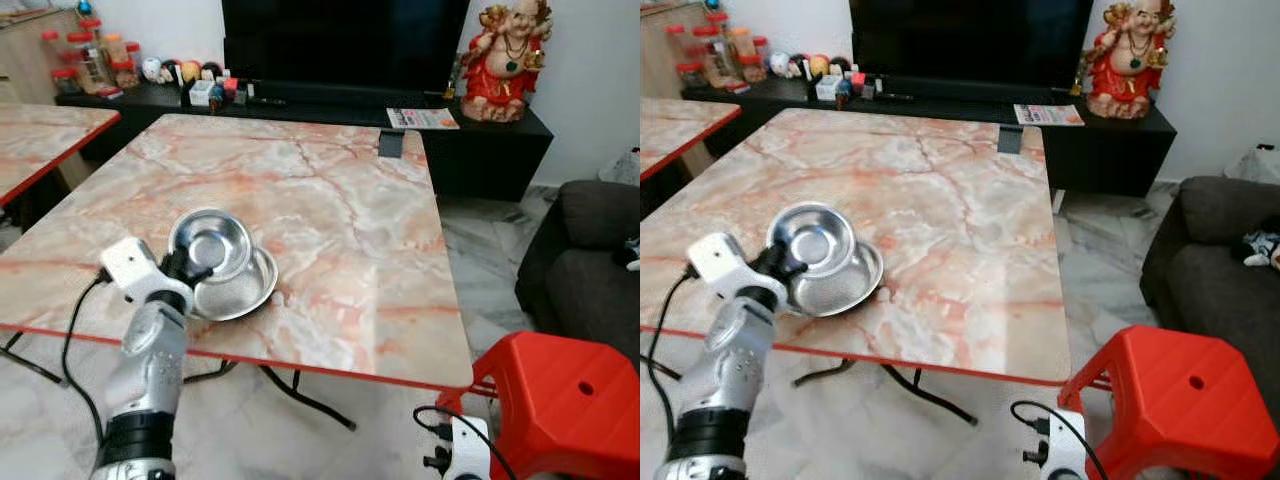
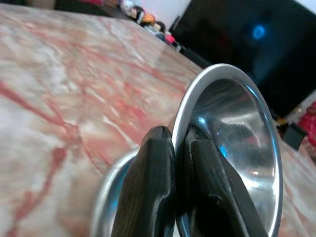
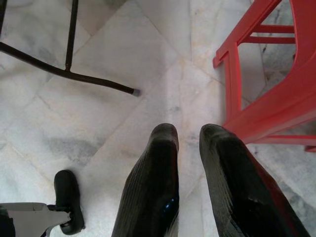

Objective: Setting the table

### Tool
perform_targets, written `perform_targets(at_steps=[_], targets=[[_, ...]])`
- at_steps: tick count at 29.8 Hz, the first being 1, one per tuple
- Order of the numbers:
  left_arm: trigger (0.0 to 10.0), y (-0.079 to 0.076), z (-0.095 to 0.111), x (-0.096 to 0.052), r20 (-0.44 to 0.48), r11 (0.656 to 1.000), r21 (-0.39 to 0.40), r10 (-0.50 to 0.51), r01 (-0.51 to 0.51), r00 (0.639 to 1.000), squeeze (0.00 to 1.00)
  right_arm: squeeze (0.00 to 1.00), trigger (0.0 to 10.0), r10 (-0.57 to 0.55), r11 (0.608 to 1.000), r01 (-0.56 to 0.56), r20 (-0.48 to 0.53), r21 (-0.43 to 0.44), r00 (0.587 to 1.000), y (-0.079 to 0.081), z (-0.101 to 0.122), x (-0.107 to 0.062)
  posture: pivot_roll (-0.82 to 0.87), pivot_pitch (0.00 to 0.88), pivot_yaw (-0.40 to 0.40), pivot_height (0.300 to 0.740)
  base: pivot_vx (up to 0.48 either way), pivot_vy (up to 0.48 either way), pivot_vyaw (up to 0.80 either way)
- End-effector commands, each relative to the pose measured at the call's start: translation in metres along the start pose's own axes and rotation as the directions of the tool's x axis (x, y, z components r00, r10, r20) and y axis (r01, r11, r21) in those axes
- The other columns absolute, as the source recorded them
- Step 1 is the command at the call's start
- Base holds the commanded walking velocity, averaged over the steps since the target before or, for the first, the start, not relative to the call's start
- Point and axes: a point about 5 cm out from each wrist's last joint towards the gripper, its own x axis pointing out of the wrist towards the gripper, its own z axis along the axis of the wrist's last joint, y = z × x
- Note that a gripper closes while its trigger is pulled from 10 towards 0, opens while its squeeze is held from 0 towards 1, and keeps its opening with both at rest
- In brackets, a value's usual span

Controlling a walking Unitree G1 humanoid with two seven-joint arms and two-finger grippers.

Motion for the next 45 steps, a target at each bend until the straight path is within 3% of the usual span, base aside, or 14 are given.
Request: perform_targets(at_steps=[1,4,10,14,21,32,45], targets=[[10.0,-0.013,0.006,0.004,-0.005,0.999,-0.043,-0.032,0.032,0.999,0.0,0.0,10.0,0.013,1.0,-0.013,0.003,-0.013,1.0,0.003,0.002,0.001,0.05,0.0,-0.03,0.74,0.0,0.0,0.0],[10.0,-0.025,0.005,0.009,-0.038,0.992,-0.106,-0.073,0.068,0.997,0.0,0.0,10.0,0.013,1.0,-0.013,0.005,-0.013,1.0,0.003,0.003,0.001,0.05,0.0,-0.028,0.74,0.0,0.0,0.0],[10.0,-0.032,-0.002,0.015,-0.142,0.986,-0.162,-0.057,0.033,0.988,0.0,0.0,10.0,0.004,1.0,-0.003,0.011,-0.003,1.0,0.001,0.005,0.001,0.03,0.0,-0.02,0.74,0.0,0.0,0.0],[10.0,-0.035,-0.003,0.017,-0.199,0.989,-0.147,-0.048,0.019,0.979,0.0,0.0,10.0,0.002,1.0,-0.002,0.006,-0.001,1.0,0.0,0.003,0.001,0.03,0.0,-0.019,0.74,0.0,0.0,0.0],[10.0,-0.026,-0.012,0.015,-0.307,0.991,-0.105,0.046,-0.082,0.951,0.0,0.0,10.0,0.003,1.0,-0.003,0.002,-0.002,1.0,0.0,0.002,0.0,0.03,0.0,-0.02,0.74,0.0,0.0,0.0],[10.0,-0.015,-0.004,0.01,-0.303,0.98,-0.115,0.122,-0.163,0.945,0.0,0.0,10.0,0.01,1.0,-0.01,0.002,-0.006,1.0,0.002,0.002,0.001,0.04,0.0,-0.024,0.74,0.0,0.0,0.0],[10.0,-0.016,-0.005,0.008,-0.346,0.977,-0.108,0.135,-0.182,0.928,0.0,0.0,10.0,0.011,1.0,-0.011,-0.001,-0.004,1.0,0.002,0.002,0.001,0.03,0.0,-0.021,0.74,0.0,0.0,0.0]])
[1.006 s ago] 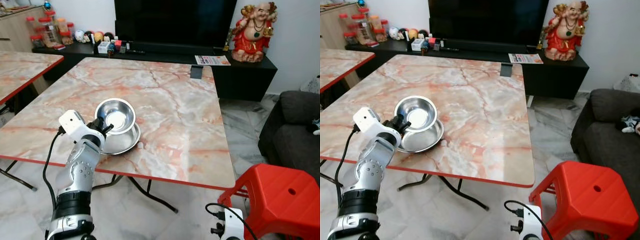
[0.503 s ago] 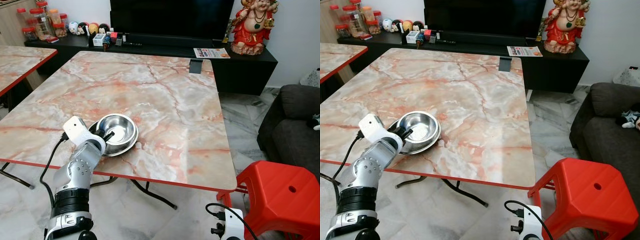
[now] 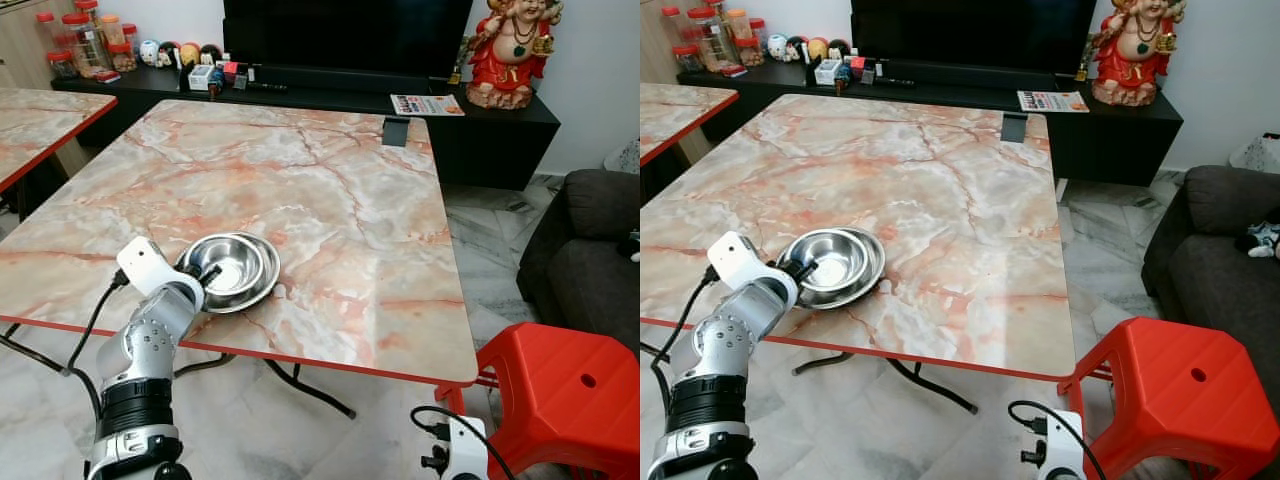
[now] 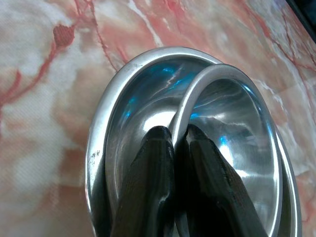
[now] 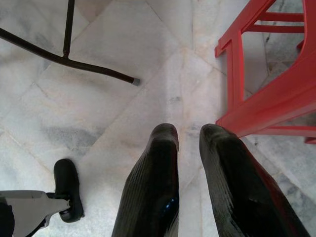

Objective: Setting the table

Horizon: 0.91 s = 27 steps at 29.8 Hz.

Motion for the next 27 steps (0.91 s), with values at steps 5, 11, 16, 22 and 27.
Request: perform_targets(at_steps=[5,11,16,22,27], targets=[[10.0,-0.0055,0.0035,-0.0037,0.0,1.0,-0.008,-0.015,0.015,1.0,0.0,0.0,10.0,0.003,1.0,-0.003,0.001,0.003,1.0,0.0005,0.0015,0.0005,0.04,0.0,-0.021,0.74,0.0,0.0,0.0],[10.0,-0.006,0.0031,-0.0035,-0.004,1.0,-0.006,-0.013,0.013,1.0,0.39,0.0,10.0,0.002,1.0,-0.002,0.0,0.005,1.0,0.0007,0.0014,0.0005,0.03,0.0,-0.02,0.74,0.0,0.0,0.0],[10.0,-0.0063,0.0048,-0.0036,0.002,1.0,0.0,-0.008,0.008,1.0,0.0,0.0,10.0,0.002,1.0,-0.002,0.0,0.005,1.0,0.0007,0.0016,0.0005,0.03,0.0,-0.02,0.74,0.0,0.0,0.0],[10.0,-0.0061,0.0048,-0.0035,0.001,1.0,0.004,-0.002,0.002,1.0,1.0,0.0,10.0,0.002,1.0,-0.002,0.0,0.005,1.0,0.0005,0.0017,0.0005,0.03,0.0,-0.021,0.74,0.0,0.0,0.0],[10.0,-0.0061,0.0046,-0.0033,-0.003,1.0,0.009,0.001,-0.001,1.0,0.0,0.0,10.0,0.002,1.0,-0.002,0.001,0.004,1.0,0.0004,0.0021,0.0006,0.03,0.0,-0.02,0.74,0.0,0.0,0.0]])
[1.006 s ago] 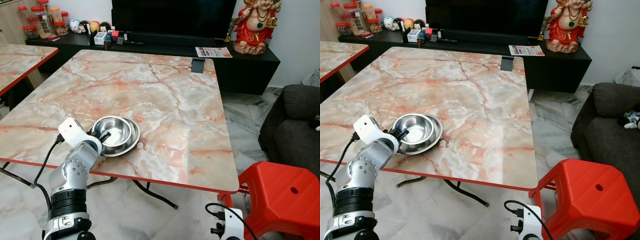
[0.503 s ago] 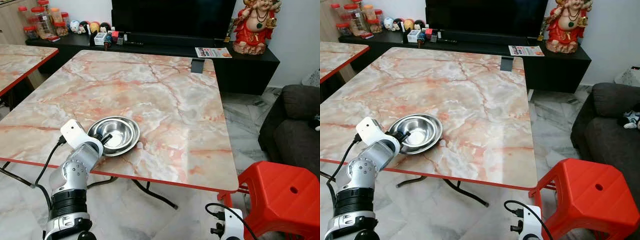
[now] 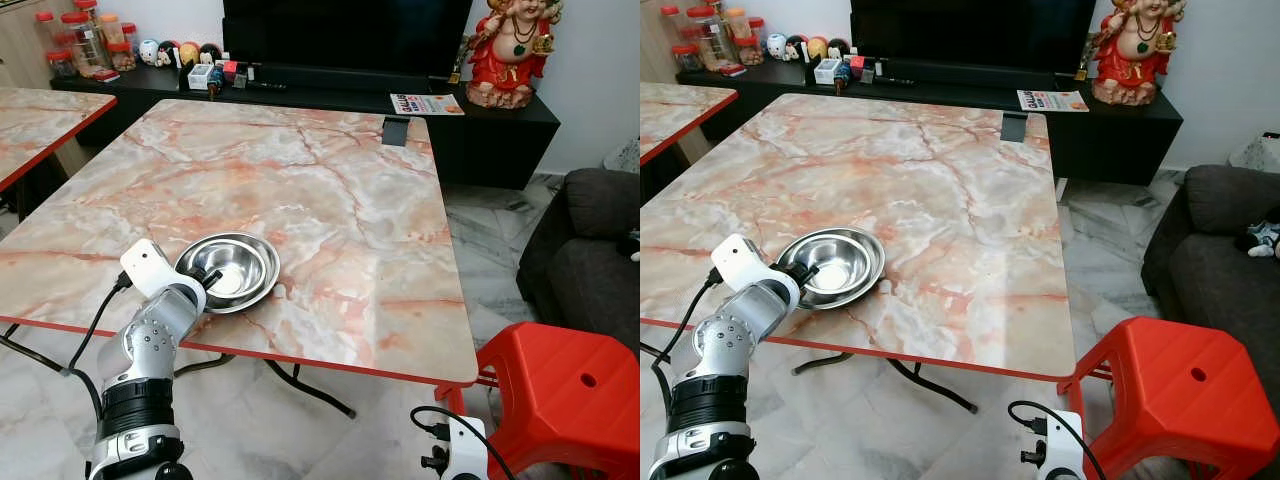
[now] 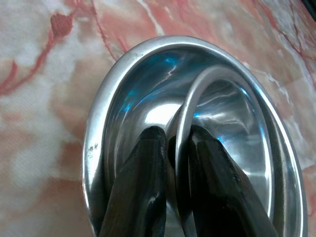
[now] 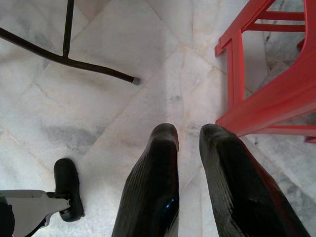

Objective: Setting the table

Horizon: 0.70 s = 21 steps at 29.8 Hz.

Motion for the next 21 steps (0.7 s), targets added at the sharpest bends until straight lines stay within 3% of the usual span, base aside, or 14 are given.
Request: perform_targets(at_steps=[1,8,9,10,11,12,13,14,15,21], targets=[[10.0,-0.0053,0.0059,-0.0021,0.02,1.0,0.001,-0.008,0.007,1.0,0.0,0.0,10.0,0.002,1.0,-0.002,0.002,0.005,1.0,0.0003,0.0022,0.0006,0.03,0.0,-0.02,0.74,0.0,0.0,0.0],[10.0,-0.005,0.0075,-0.0025,0.021,1.0,0.006,-0.003,0.003,1.0,0.0,0.0,10.0,0.003,1.0,-0.003,0.002,0.003,1.0,0.0006,0.0022,0.0006,0.04,0.0,-0.021,0.74,0.0,0.0,0.0],[10.0,-0.005,0.0076,-0.0026,0.019,1.0,0.008,-0.003,0.003,1.0,0.83,0.0,10.0,0.003,1.0,-0.003,0.002,0.003,1.0,0.0007,0.0023,0.0006,0.04,0.0,-0.021,0.74,0.0,0.0,0.0],[10.0,-0.005,0.0076,-0.0026,0.019,1.0,0.008,-0.003,0.003,1.0,0.83,0.0,10.0,0.003,1.0,-0.003,0.002,0.003,1.0,0.0007,0.0023,0.0006,0.04,0.0,-0.021,0.74,0.0,0.0,0.0],[10.0,-0.0048,0.0075,-0.0026,0.015,1.0,0.015,-0.003,0.003,1.0,1.0,0.0,10.0,0.004,1.0,-0.004,0.002,0.003,1.0,0.001,0.0023,0.0007,0.04,0.0,-0.021,0.74,0.0,0.0,0.0],[10.0,-0.0047,0.0067,-0.0027,0.005,1.0,0.022,0.0,-0.001,1.0,1.0,0.0,10.0,0.005,1.0,-0.005,0.003,0.004,1.0,0.0011,0.0023,0.0007,0.04,0.0,-0.02,0.74,0.0,0.0,0.0],[10.0,-0.0046,0.0064,-0.0028,0.002,1.0,0.024,0.001,-0.001,1.0,0.91,0.0,10.0,0.005,1.0,-0.005,0.003,0.004,1.0,0.0012,0.0023,0.0007,0.04,0.0,-0.02,0.74,0.0,0.0,0.0],[10.0,-0.0047,0.0064,-0.0028,0.001,1.0,0.025,0.0,0.0,1.0,0.91,0.0,10.0,0.005,1.0,-0.005,0.003,0.004,1.0,0.0013,0.0023,0.0007,0.04,0.0,-0.02,0.74,0.0,0.0,0.0],[10.0,-0.0047,0.0066,-0.0033,-0.002,0.999,0.033,-0.001,0.001,1.0,0.0,0.0,10.0,0.005,1.0,-0.005,0.003,0.005,1.0,0.0014,0.0023,0.0007,0.04,0.0,-0.02,0.74,0.0,0.0,0.0],[10.0,-0.003,0.0144,-0.0067,0.013,0.995,0.098,0.009,-0.01,1.0,0.0,0.0,10.0,0.004,1.0,-0.004,0.002,0.007,1.0,0.0018,0.002,0.0006,0.04,0.0,-0.021,0.74,0.0,0.0,0.0]])
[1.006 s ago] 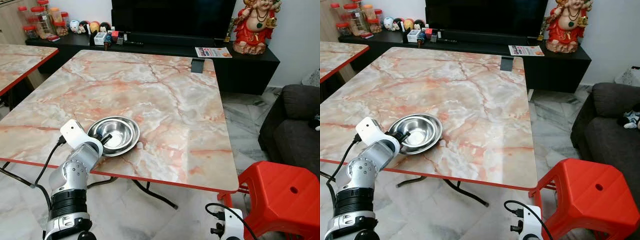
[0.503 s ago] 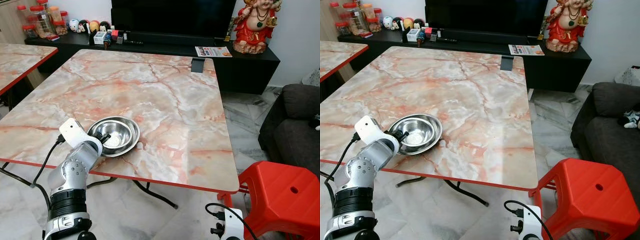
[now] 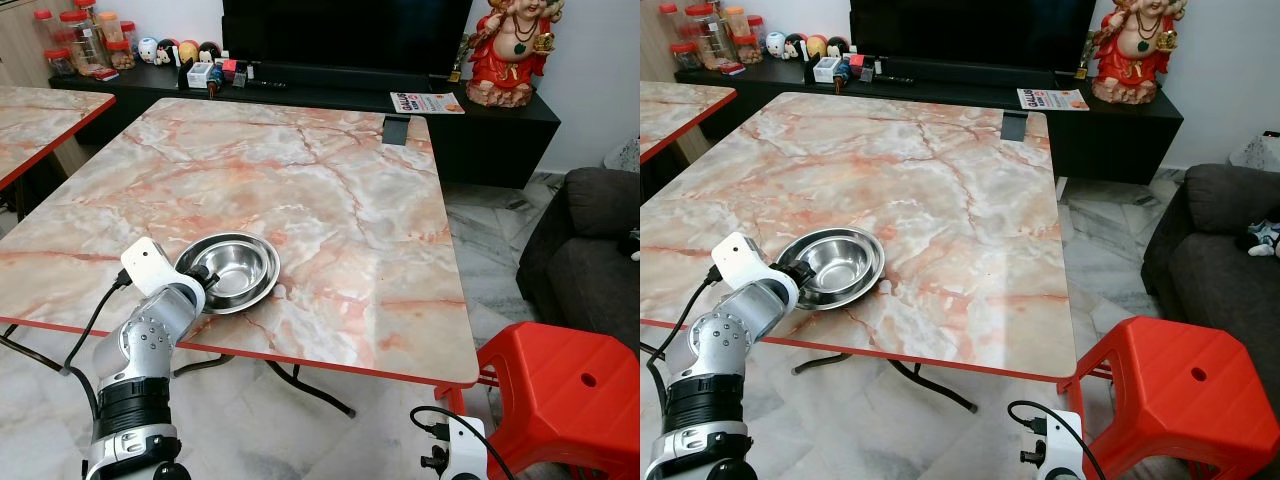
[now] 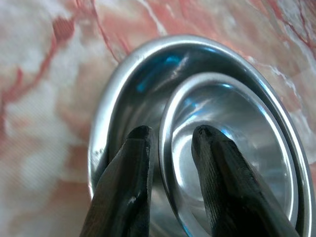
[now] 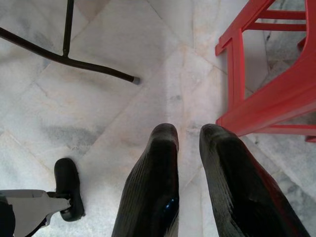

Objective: Setting the table

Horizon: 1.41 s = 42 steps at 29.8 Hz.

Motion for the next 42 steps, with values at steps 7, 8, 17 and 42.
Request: perform_targets(at_steps=[7,8,17,42], targets=[[10.0,-0.001,0.029,-0.012,0.095,0.985,0.169,0.017,-0.033,0.995,0.0,0.0,10.0,0.007,1.0,-0.007,0.001,0.004,1.0,0.002,0.002,0.001,0.05,0.0,-0.023,0.74,0.0,0.0,0.0],[10.0,-0.001,0.034,-0.014,0.113,0.981,0.19,0.02,-0.041,0.993,0.0,0.0,10.0,0.008,1.0,-0.008,0.001,0.002,1.0,0.002,0.002,0.001,0.05,0.0,-0.024,0.74,0.0,0.0,0.0],[10.0,0.008,0.069,-0.025,0.354,0.885,0.412,0.063,-0.216,0.933,0.0,0.0,10.0,0.008,1.0,-0.008,0.002,0.002,1.0,0.001,0.003,0.001,0.05,0.0,-0.028,0.74,0.0,0.0,0.0],[10.0,0.207,0.035,-0.056,0.635,0.255,0.502,0.54,-0.827,0.552,0.0,0.0,10.0,0.0,1.0,0.0,-0.002,-0.003,1.0,-0.002,-0.001,0.0,0.06,0.0,-0.033,0.74,0.0,0.0,0.0]])
